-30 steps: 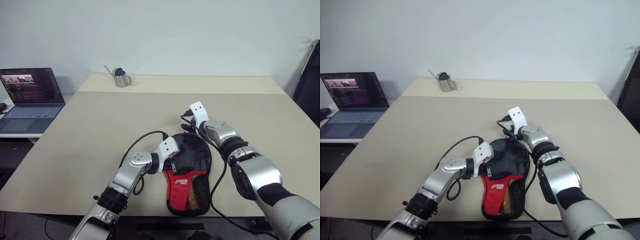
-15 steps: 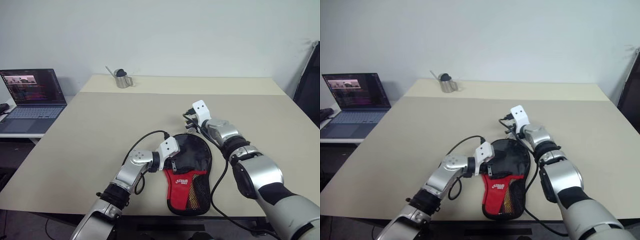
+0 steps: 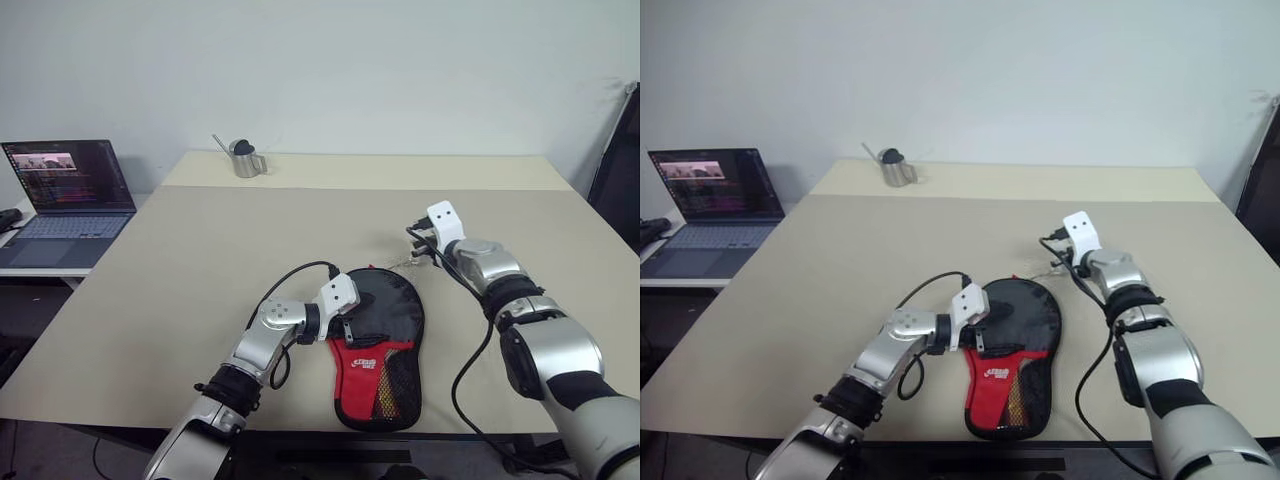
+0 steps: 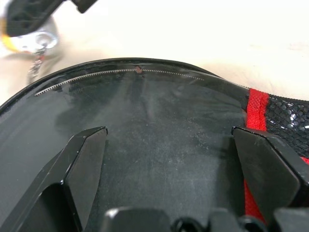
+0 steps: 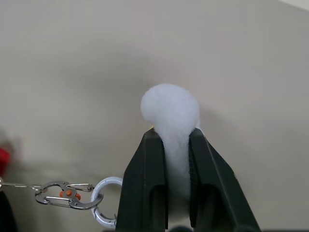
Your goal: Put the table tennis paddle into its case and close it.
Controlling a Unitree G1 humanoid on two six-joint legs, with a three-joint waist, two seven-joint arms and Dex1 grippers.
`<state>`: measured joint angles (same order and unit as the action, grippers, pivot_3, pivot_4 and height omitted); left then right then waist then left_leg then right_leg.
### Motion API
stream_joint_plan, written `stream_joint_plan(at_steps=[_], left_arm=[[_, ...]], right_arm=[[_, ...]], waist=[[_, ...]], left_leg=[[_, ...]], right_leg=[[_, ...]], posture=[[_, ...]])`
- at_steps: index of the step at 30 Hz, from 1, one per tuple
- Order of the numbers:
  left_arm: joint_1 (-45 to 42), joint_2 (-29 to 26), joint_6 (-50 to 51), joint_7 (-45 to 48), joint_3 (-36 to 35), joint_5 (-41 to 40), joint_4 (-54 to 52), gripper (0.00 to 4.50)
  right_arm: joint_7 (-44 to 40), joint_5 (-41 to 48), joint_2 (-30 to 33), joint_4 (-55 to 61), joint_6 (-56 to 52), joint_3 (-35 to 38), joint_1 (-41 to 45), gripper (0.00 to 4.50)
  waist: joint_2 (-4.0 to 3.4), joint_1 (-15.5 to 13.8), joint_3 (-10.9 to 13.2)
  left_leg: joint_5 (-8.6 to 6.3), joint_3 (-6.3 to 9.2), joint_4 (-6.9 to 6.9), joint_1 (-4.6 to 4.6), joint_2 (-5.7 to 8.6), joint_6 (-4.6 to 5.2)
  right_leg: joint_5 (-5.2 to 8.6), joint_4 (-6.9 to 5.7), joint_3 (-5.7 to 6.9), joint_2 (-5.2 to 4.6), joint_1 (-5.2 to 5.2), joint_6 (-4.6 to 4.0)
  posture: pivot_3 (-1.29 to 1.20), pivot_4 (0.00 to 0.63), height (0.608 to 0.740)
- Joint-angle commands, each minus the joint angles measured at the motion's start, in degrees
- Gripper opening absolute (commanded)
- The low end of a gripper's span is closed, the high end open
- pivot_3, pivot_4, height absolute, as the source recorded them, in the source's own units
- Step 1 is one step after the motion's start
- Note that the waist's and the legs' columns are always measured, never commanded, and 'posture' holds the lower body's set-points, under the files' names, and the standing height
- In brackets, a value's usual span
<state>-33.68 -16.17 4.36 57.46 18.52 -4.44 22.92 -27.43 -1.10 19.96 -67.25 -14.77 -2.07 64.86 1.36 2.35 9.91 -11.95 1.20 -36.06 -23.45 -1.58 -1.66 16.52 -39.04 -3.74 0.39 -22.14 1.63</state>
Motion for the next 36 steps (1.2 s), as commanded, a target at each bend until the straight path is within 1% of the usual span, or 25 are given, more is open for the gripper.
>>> stream_joint_plan(at_steps=[1, 4, 10, 13, 18, 21, 27, 32, 36], left_arm=[[2.1, -0.8, 0.9, 0.6, 3.1, 3.8, 5.4, 4.5], [1.8, -0.5, 0.7, 0.5, 3.1, 4.0, 6.1, 4.5], [1.2, 0.0, 0.4, 0.4, 3.3, 4.2, 7.2, 4.5], [1.1, 0.3, 0.4, 0.3, 3.6, 4.3, 7.5, 4.5], [0.5, 0.8, 0.3, 0.1, 3.9, 4.6, 8.2, 4.5], [0.1, 1.1, 0.1, 0.1, 4.1, 4.7, 8.8, 4.5], [-0.6, 1.9, -0.2, 0.2, 4.3, 5.0, 9.6, 4.5], [-1.0, 2.5, -0.4, 0.4, 4.6, 5.2, 10.2, 4.5], [-0.9, 3.1, -0.5, 0.5, 4.9, 5.5, 10.2, 4.5]], right_arm=[[-1.0, 0.0, 3.5, 5.7, -1.9, 1.0, -0.9, 0.12], [-3.3, 0.3, 6.0, 11.4, -5.2, 1.0, -4.1, 0.12], [-7.9, 1.3, 11.2, 30.4, -15.9, 1.6, -14.2, 0.12], [-11.9, 3.6, 14.9, 43.9, -24.0, 2.1, -21.1, 0.12], [-16.3, 8.3, 19.3, 62.7, -35.1, 1.7, -31.1, 0.12], [-17.9, 10.8, 21.5, 71.3, -39.6, 1.5, -35.7, 0.11], [-21.6, 16.0, 26.4, 84.2, -44.6, 0.8, -43.4, 0.11], [-22.9, 18.0, 30.1, 89.0, -44.4, 0.4, -47.4, 0.11], [-25.5, 20.6, 33.5, 93.1, -44.2, 0.8, -51.8, 0.1]], waist=[[-0.03, 0.0, 0.0], [-0.06, -0.2, 0.0], [-0.28, -0.6, -0.2], [-0.37, -0.9, -0.2], [-0.57, -0.9, -0.4], [-0.59, -0.9, -0.5], [-0.54, -0.9, -0.5], [-0.5, -0.9, -0.5], [-0.47, -1.1, -0.5]], left_leg=[[0.0, 0.0, 0.0, 0.0, 0.0, 0.0], [0.0, 0.01, 0.0, 0.01, 0.01, 0.0], [0.0, 0.03, -0.01, 0.0, 0.04, 0.0], [0.0, 0.06, -0.01, -0.01, 0.05, 0.0], [0.0, 0.06, -0.03, -0.01, 0.09, 0.0], [0.0, 0.09, -0.03, 0.03, 0.14, 0.0], [-0.01, 0.1, -0.03, 0.24, 0.14, 0.0], [-0.02, 0.12, -0.01, 0.47, 0.13, -0.01], [-0.02, 0.14, 0.0, 0.45, 0.09, -0.01]], right_leg=[[0.0, 0.0, 0.0, 0.0, 0.01, 0.0], [0.0, 0.01, 0.01, 0.0, 0.03, 0.01], [0.01, 0.04, 0.02, 0.0, 0.06, 0.02], [0.02, 0.07, 0.03, 0.0, 0.08, 0.04], [0.17, 0.09, 0.05, 0.0, 0.11, 0.3], [0.2, 0.11, 0.07, 0.02, 0.16, 0.35], [0.23, 0.25, 0.1, 0.01, 0.43, 0.4], [0.27, 0.49, 0.13, 0.0, 0.77, 0.42], [0.29, 0.62, 0.15, -0.05, 0.82, 0.44]], posture=[[0.0, 0.15, 0.74], [0.0, 0.15, 0.74], [0.0, 0.15, 0.74], [0.0, 0.15, 0.74], [0.0, 0.15, 0.74], [0.0, 0.15, 0.74], [0.0, 0.15, 0.74], [0.0, 0.15, 0.74], [0.0, 0.15, 0.74]])
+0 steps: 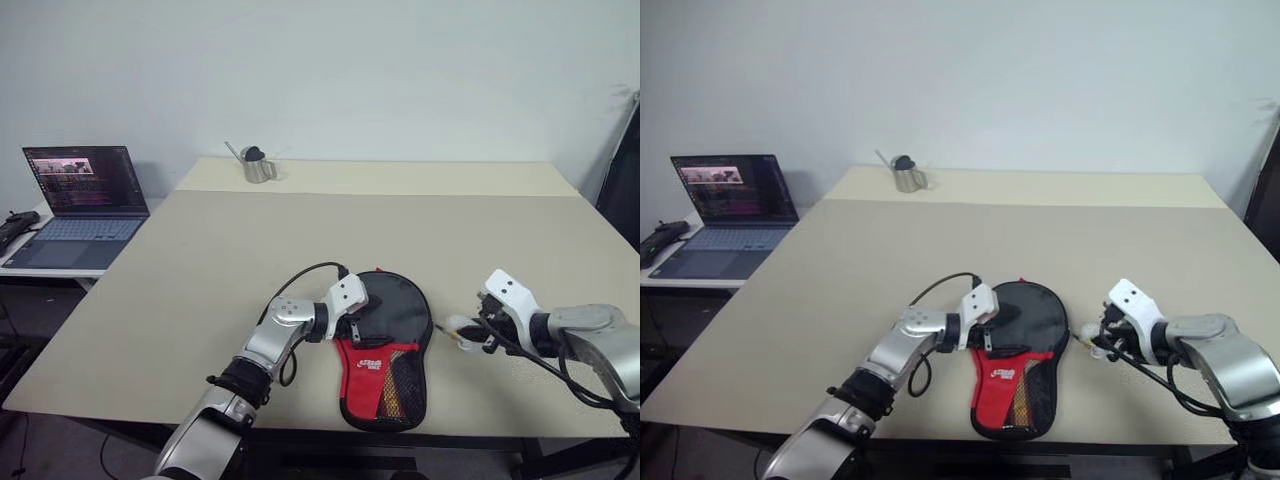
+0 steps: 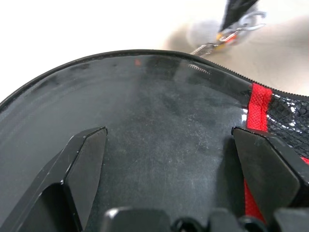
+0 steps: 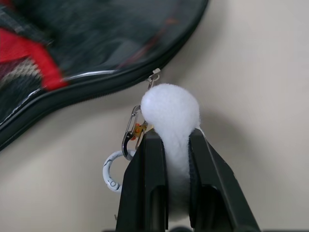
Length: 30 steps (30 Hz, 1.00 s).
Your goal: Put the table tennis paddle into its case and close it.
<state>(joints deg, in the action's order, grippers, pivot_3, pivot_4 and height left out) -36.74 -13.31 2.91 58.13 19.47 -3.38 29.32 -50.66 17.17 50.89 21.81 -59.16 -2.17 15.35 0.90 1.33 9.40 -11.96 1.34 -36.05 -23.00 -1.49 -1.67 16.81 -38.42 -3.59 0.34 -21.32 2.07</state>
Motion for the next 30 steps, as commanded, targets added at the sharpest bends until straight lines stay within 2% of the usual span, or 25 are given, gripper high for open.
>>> stream_joint_plan(at_steps=[1, 13, 30], left_arm=[[2.1, 0.4, 0.9, -0.2, 4.0, 4.4, 3.8, 4.5], [1.8, 2.3, 0.6, -0.2, 4.5, 5.3, 4.6, 4.5], [1.9, 3.2, 0.5, -0.4, 4.9, 5.8, 4.6, 4.5]], right_arm=[[-2.9, 2.9, 3.5, 5.3, 0.3, 1.1, -3.6, 0.1], [-7.6, 10.5, 9.9, 13.4, 2.3, 4.0, -13.7, 0.08], [-9.2, 17.0, 13.8, 22.6, 4.4, 6.1, -25.2, 0.07]], waist=[[-0.01, -0.1, 0.0], [0.05, -1.6, -0.1], [0.27, -2.3, -0.3]], left_leg=[[0.0, 0.0, 0.02, -0.02, 0.0, 0.0], [-0.17, 0.01, 0.08, -0.21, 0.14, -0.11], [-0.31, 0.13, 0.04, -0.36, 0.7, -0.1]], right_leg=[[0.0, 0.04, 0.01, -0.02, 0.01, 0.01], [0.1, 0.65, 0.09, -0.4, 0.16, 0.43], [0.26, 0.72, 0.16, -0.65, 0.16, 0.65]], posture=[[0.0, 0.15, 0.74], [0.0, 0.15, 0.74], [0.0, 0.15, 0.74]])
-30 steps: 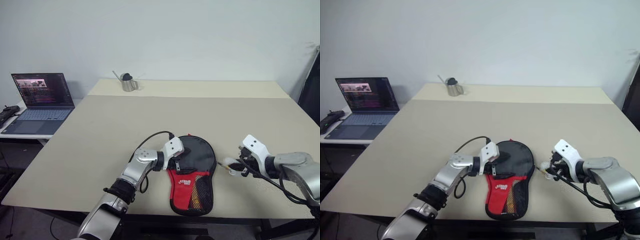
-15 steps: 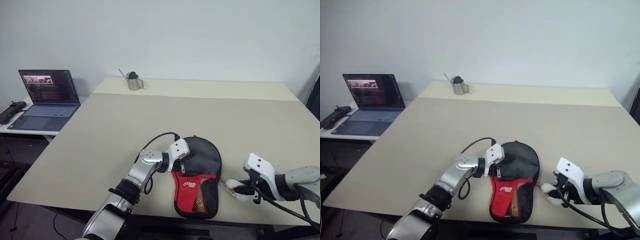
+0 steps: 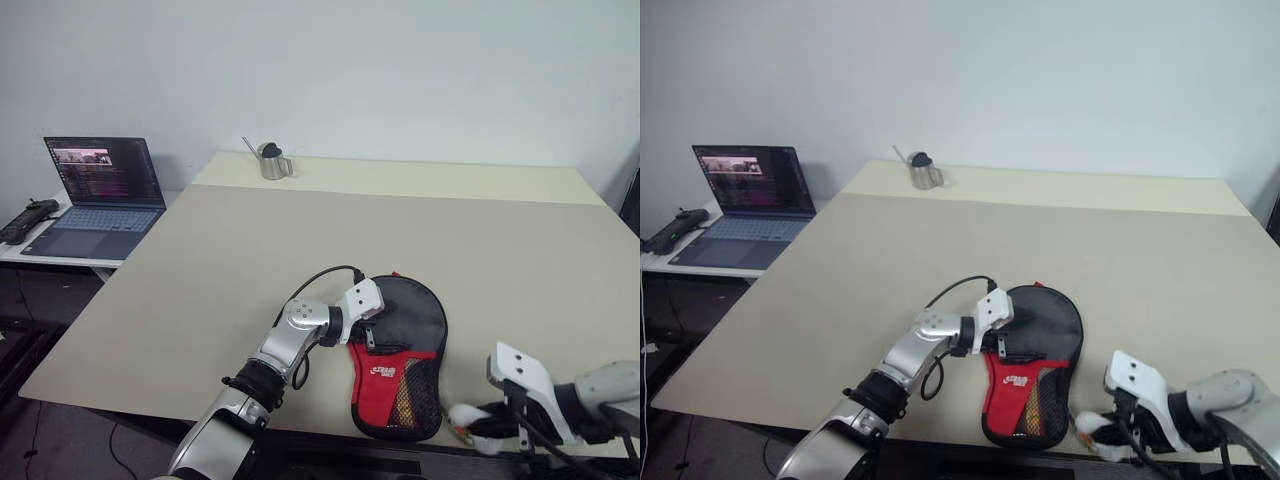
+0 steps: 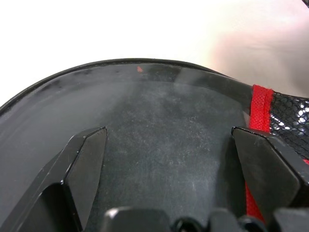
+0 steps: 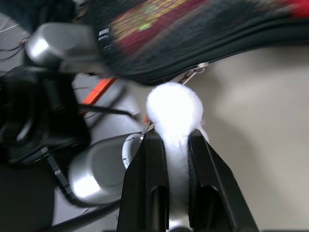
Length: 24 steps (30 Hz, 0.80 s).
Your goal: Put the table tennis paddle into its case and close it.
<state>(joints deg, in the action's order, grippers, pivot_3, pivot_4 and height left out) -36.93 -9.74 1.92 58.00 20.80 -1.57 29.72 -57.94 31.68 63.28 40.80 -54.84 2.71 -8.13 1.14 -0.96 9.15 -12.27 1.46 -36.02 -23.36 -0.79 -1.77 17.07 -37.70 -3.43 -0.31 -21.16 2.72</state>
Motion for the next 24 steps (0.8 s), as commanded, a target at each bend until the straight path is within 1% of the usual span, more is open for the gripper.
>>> stream_joint_plan(at_steps=[1, 4, 8, 13, 20, 22, 24], left_arm=[[2.0, -0.2, 1.4, -0.3, 3.6, 4.1, 4.4, 4.5], [1.7, 0.1, 1.4, -0.3, 3.7, 4.2, 4.6, 4.5], [1.4, 0.4, 1.3, -0.2, 3.6, 4.3, 4.9, 4.5], [1.0, 0.8, 1.7, -0.1, 3.9, 4.4, 4.8, 4.5], [0.6, 1.4, 1.5, 0.3, 4.3, 4.6, 5.0, 4.5], [0.2, 1.8, 1.1, 0.1, 4.3, 4.8, 5.8, 4.5], [-0.2, 2.3, 0.5, -0.2, 4.1, 4.9, 6.7, 4.5]], right_arm=[[-1.9, 2.8, 1.6, 4.5, 0.2, 1.3, -3.0, 0.07], [-1.8, 3.3, 2.0, 6.5, 0.6, 1.7, -6.7, 0.07], [0.3, 4.3, 0.3, 10.0, 0.2, 0.8, -10.2, 0.06], [4.0, 5.5, -2.6, 12.3, -1.7, -2.5, -8.9, 0.06], [8.2, 6.1, -4.4, 10.2, -4.3, -3.3, -5.1, 0.06], [9.2, 5.7, -4.3, 9.5, -4.6, -2.4, -5.0, 0.8], [9.9, 6.5, -4.4, 9.4, -5.2, -0.7, -5.2, 1.37]], waist=[[0.05, 0.0, 0.0], [0.16, 0.0, -0.1], [0.17, -0.2, -0.1], [0.28, -0.2, -0.2], [0.31, -0.2, -0.2], [0.32, -0.2, -0.2], [0.36, -0.2, -0.3]], left_leg=[[0.0, 0.0, 0.0, 0.0, 0.0, 0.0], [0.0, 0.0, -0.01, 0.0, 0.02, 0.0], [-0.01, 0.07, 0.0, -0.06, 0.04, -0.01], [-0.02, 0.08, -0.02, -0.08, 0.07, 0.0], [-0.03, 0.11, -0.02, -0.08, 0.07, 0.0], [-0.03, 0.1, -0.03, -0.08, 0.07, 0.0], [-0.02, 0.12, -0.03, -0.08, 0.08, 0.0]], right_leg=[[0.0, 0.0, 0.0, 0.0, 0.0, 0.0], [0.01, 0.0, 0.0, -0.03, 0.0, 0.01], [0.11, 0.01, 0.11, -0.17, 0.01, 0.13], [0.13, 0.01, 0.12, -0.31, 0.02, 0.19], [0.13, 0.0, 0.15, -0.33, 0.03, 0.19], [0.13, 0.0, 0.15, -0.34, 0.03, 0.19], [0.13, 0.0, 0.17, -0.39, 0.05, 0.19]], posture=[[0.0, 0.15, 0.74], [0.0, 0.15, 0.74], [0.0, 0.15, 0.74], [0.0, 0.15, 0.74], [0.0, 0.15, 0.74], [0.0, 0.15, 0.74], [0.0, 0.15, 0.74]])
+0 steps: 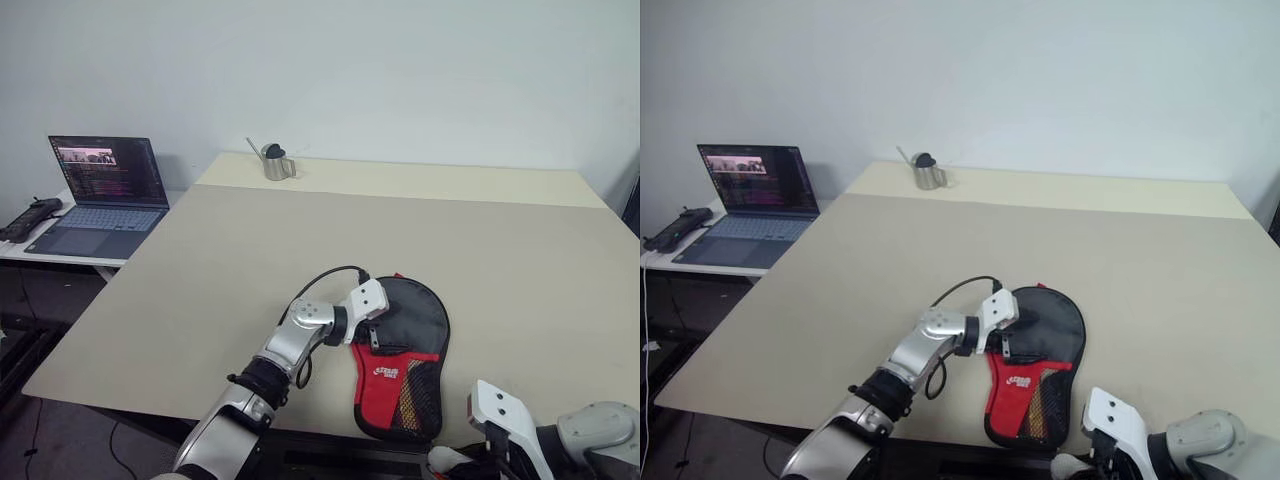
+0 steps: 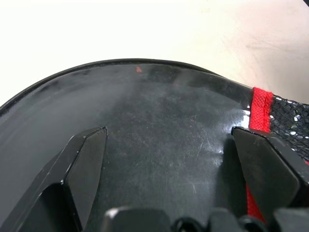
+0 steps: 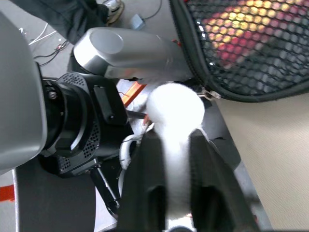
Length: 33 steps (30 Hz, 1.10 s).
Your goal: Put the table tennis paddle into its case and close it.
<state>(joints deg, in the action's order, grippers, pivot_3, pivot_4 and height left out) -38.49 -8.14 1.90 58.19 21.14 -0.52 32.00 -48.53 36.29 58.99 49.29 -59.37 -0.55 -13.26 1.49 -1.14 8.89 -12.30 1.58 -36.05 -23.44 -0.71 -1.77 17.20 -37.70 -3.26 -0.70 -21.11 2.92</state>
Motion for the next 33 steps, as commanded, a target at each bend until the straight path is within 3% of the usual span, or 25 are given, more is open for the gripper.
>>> stream_joint_plan(at_steps=[1, 9, 12, 16, 23, 28, 33], left_arm=[[1.0, 1.0, 0.2, -0.5, 3.7, 3.9, 4.9, 4.5], [-0.6, 3.7, -2.0, -1.6, 2.5, 4.0, 8.2, 4.5], [-0.6, 3.7, -2.3, -2.0, 1.7, 3.5, 7.6, 4.5], [0.8, 1.9, -1.1, -1.1, 0.1, 1.7, 2.1, 4.5], [6.7, -6.5, 8.1, 2.0, -5.9, -6.2, -20.6, 4.5], [11.3, -13.2, 17.6, 0.3, -13.5, -13.4, -34.3, 4.5], [15.5, -17.6, 22.7, -3.6, -20.2, -17.2, -40.7, 4.5]], right_arm=[[0.4, 2.6, 0.1, 1.1, -1.0, 3.9, -0.2, 1.72], [-1.0, 12.4, 0.1, 1.0, -3.4, 15.8, 1.3, 4.46], [-0.1, 16.2, -0.9, -5.4, -2.8, 19.3, 9.5, 4.46], [2.4, 7.4, -3.5, -17.3, 4.8, 13.3, 20.1, 4.46], [-1.2, -3.0, -13.0, -37.5, 21.1, 4.9, 32.8, 4.46], [-4.2, -8.0, -17.9, -49.2, 30.6, 2.7, 38.7, 4.46], [-7.2, -11.9, -20.4, -58.7, 38.4, 1.8, 41.8, 4.46]], waist=[[0.02, 0.0, 0.0], [0.21, -0.1, -0.1], [0.25, 0.2, 0.0], [0.27, 0.4, 0.0], [-0.04, 2.2, 0.4], [-0.14, 2.8, 0.7], [-0.16, 2.9, 0.7]], left_leg=[[0.0, 0.01, -0.01, 0.0, 0.0, 0.0], [0.0, 0.05, -0.04, 0.0, 0.06, 0.01], [0.0, 0.02, -0.04, 0.0, 0.05, 0.01], [0.01, 0.03, -0.04, 0.04, 0.05, 0.03], [-0.05, -0.05, 0.05, -0.16, 0.02, 0.13], [-0.06, 0.02, 0.01, -0.39, 0.02, 0.13], [-0.06, 0.02, 0.0, -0.37, 0.03, 0.13]], right_leg=[[0.0, 0.0, 0.02, -0.03, 0.01, 0.0], [-0.01, 0.0, 0.09, -0.14, 0.06, 0.05], [-0.03, -0.01, 0.06, -0.13, 0.06, 0.07], [-0.05, -0.02, 0.07, -0.15, 0.08, 0.09], [-0.13, -0.31, -0.24, -0.12, -0.39, -0.17], [-0.16, -0.4, -0.25, -0.13, -0.64, -0.21], [-0.16, -0.39, -0.26, -0.21, -0.63, -0.21]], posture=[[0.0, 0.15, 0.74], [0.0, 0.15, 0.74], [0.0, 0.15, 0.74], [0.0, 0.15, 0.74], [0.0, 0.15, 0.74], [0.0, 0.15, 0.74], [0.0, 0.15, 0.74]])
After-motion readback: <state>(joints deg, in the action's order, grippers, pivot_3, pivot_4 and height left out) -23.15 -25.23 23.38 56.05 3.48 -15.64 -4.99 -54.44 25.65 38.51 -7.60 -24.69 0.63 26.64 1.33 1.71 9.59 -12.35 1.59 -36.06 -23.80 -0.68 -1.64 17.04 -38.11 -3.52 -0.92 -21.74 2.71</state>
